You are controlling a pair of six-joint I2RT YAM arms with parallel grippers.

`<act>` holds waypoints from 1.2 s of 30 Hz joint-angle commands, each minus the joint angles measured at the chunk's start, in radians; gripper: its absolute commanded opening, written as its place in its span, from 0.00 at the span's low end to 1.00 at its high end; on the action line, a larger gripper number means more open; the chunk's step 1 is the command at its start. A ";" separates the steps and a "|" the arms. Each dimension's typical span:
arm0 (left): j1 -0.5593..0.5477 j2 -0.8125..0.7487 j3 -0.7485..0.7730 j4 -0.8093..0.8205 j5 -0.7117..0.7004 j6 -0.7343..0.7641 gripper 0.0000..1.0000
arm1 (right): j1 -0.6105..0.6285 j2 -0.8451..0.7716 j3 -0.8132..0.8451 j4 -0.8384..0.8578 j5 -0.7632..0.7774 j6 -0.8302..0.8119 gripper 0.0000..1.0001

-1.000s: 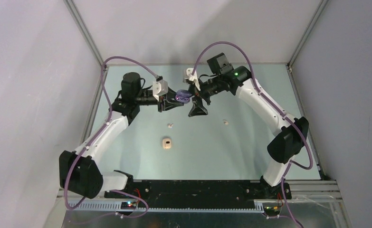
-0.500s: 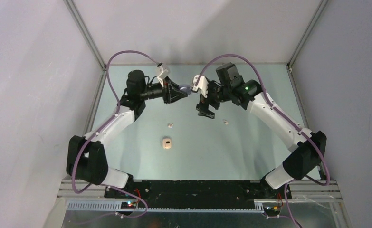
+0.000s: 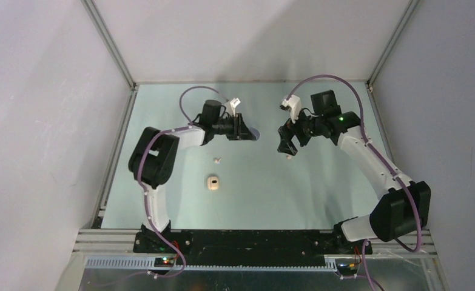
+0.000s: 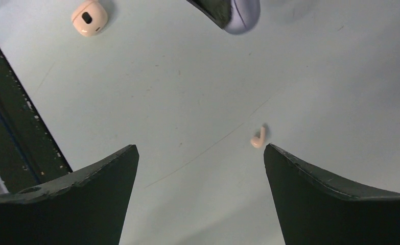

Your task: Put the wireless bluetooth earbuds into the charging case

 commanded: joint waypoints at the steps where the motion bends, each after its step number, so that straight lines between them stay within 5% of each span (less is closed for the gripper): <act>1: -0.032 0.078 0.076 -0.025 -0.165 -0.154 0.30 | -0.010 -0.034 -0.003 -0.008 -0.051 0.048 0.97; 6: -0.046 0.118 0.115 -0.145 -0.339 -0.157 0.55 | -0.014 -0.026 -0.011 0.014 -0.055 0.068 0.97; 8: -0.043 0.100 0.111 -0.193 -0.397 -0.145 0.74 | -0.015 -0.015 -0.016 0.032 -0.057 0.077 0.97; 9: -0.038 0.078 0.107 -0.223 -0.416 -0.123 0.91 | -0.014 -0.011 -0.017 0.041 -0.060 0.079 0.98; 11: -0.027 0.034 0.108 -0.287 -0.435 -0.065 0.99 | -0.014 0.005 -0.017 0.058 -0.060 0.082 0.97; 19: 0.037 -0.284 0.205 -0.786 -0.545 0.320 1.00 | -0.008 0.076 0.006 0.147 -0.079 0.079 0.99; 22: 0.090 -0.430 0.149 -0.841 -0.457 0.451 1.00 | 0.013 0.163 0.069 0.160 -0.116 0.109 1.00; 26: 0.154 -0.583 0.038 -0.867 -0.401 0.441 1.00 | 0.093 0.322 0.199 0.095 -0.163 0.058 0.98; 29: 0.171 -0.659 -0.022 -0.942 -0.379 0.433 1.00 | 0.170 0.453 0.332 -0.037 -0.191 -0.182 0.85; 36: 0.278 -0.831 -0.224 -1.039 -0.613 0.235 1.00 | 0.296 0.650 0.530 -0.156 -0.156 -0.601 0.72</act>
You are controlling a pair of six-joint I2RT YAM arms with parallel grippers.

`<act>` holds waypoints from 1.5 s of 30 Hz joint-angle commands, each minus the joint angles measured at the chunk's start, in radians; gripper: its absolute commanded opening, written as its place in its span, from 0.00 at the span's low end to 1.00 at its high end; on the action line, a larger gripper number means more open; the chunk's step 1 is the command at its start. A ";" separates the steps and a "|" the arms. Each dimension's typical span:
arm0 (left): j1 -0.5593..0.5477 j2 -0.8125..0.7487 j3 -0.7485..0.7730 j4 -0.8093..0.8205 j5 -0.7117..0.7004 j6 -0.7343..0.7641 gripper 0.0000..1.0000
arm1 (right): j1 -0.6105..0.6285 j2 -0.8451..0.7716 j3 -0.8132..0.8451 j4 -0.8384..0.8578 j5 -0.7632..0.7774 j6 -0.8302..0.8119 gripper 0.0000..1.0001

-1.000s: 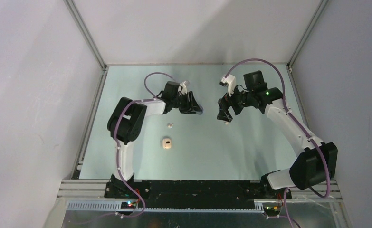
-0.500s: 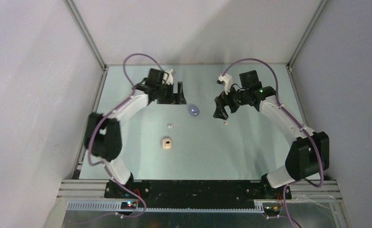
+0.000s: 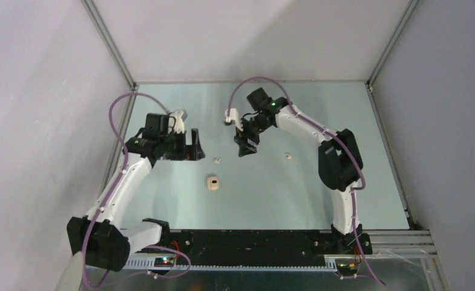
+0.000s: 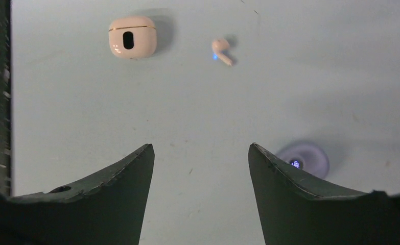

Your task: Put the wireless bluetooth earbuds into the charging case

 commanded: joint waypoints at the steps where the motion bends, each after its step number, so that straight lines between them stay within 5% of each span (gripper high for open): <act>1: 0.116 -0.033 -0.078 -0.137 -0.089 -0.109 1.00 | 0.056 0.065 0.057 -0.043 0.025 -0.346 0.72; 5: 0.294 -0.034 -0.222 -0.129 0.330 -0.108 1.00 | 0.126 0.096 0.002 0.087 0.102 -0.457 0.73; 9: 0.355 -0.136 -0.314 -0.072 0.389 -0.112 1.00 | 0.178 0.115 -0.047 0.171 0.113 -0.538 0.73; 22: 0.583 -0.142 -0.418 0.049 0.411 -0.344 0.99 | 0.268 0.198 -0.050 0.153 0.068 -0.764 0.71; 45: 0.600 0.032 -0.517 0.214 0.270 -0.536 0.77 | 0.355 0.274 0.079 0.039 -0.050 -0.795 0.55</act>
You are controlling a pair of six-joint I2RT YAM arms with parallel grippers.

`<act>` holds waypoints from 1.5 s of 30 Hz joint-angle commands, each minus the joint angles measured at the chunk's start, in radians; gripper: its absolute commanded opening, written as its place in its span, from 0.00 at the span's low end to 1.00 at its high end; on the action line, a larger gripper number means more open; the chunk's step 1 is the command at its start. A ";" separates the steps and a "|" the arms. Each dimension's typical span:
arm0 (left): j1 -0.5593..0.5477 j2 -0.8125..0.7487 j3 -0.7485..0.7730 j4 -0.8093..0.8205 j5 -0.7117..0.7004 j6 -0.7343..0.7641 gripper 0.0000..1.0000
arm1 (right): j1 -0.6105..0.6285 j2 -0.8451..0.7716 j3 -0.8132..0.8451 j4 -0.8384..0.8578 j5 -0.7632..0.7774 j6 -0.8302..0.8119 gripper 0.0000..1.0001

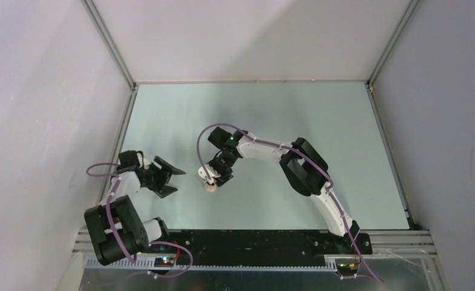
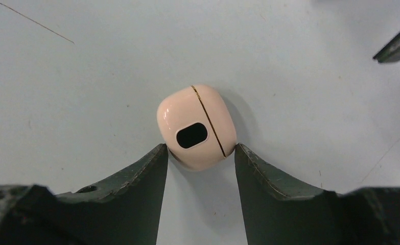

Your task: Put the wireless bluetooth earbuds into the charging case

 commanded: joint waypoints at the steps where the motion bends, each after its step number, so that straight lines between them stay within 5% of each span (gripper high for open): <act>1: -0.001 0.005 -0.002 0.041 -0.005 -0.028 0.77 | 0.021 0.019 0.036 0.006 -0.057 -0.057 0.56; 15: -0.001 -0.007 -0.006 0.057 -0.007 -0.020 0.78 | 0.037 0.053 0.078 -0.055 -0.004 -0.115 0.56; 22: -0.002 -0.007 0.000 0.064 -0.001 -0.020 0.78 | 0.036 0.051 0.088 -0.130 0.035 -0.102 0.47; 26: -0.016 0.016 0.021 0.095 -0.003 -0.028 0.79 | 0.017 0.026 0.116 -0.085 -0.010 0.075 0.46; 34: -0.270 0.040 0.150 0.254 -0.018 0.006 0.80 | -0.073 -0.123 0.151 0.078 0.063 0.634 0.37; 40: -0.320 0.071 0.224 0.556 0.173 -0.025 0.77 | -0.132 -0.358 -0.079 0.256 0.205 0.688 0.35; 45: -0.358 0.179 0.430 0.594 0.339 0.031 0.77 | -0.174 -0.507 -0.225 0.390 0.288 0.674 0.35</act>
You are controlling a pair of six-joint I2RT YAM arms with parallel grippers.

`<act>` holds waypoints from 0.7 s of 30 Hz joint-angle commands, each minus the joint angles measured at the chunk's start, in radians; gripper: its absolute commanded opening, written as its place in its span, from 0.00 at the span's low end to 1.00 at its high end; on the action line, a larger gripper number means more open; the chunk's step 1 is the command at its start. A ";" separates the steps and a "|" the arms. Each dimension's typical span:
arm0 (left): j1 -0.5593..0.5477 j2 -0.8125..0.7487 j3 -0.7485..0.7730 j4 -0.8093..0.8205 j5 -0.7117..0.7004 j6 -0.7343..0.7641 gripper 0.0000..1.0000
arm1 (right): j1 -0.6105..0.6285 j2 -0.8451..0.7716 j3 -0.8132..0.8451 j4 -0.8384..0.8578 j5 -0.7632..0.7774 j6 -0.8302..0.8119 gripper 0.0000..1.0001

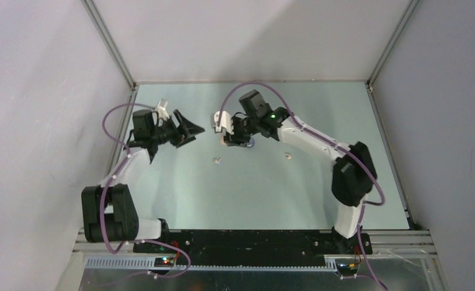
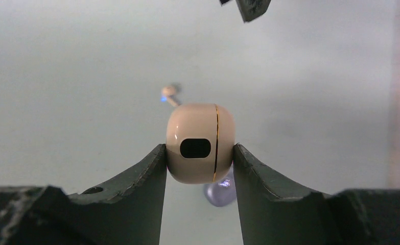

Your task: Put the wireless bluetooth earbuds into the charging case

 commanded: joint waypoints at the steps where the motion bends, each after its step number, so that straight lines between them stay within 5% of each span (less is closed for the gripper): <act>1: -0.046 0.081 0.187 0.123 0.195 0.051 0.77 | -0.018 -0.163 -0.126 0.199 0.080 0.010 0.35; 7: -0.131 0.174 0.426 0.093 0.349 0.113 0.74 | -0.033 -0.274 -0.220 0.414 0.143 -0.046 0.35; 13: -0.175 0.263 0.626 -0.290 0.364 0.369 0.65 | -0.027 -0.280 -0.225 0.513 0.211 -0.062 0.34; 21: -0.197 0.262 0.624 -0.243 0.334 0.277 0.58 | -0.011 -0.285 -0.233 0.601 0.236 -0.070 0.34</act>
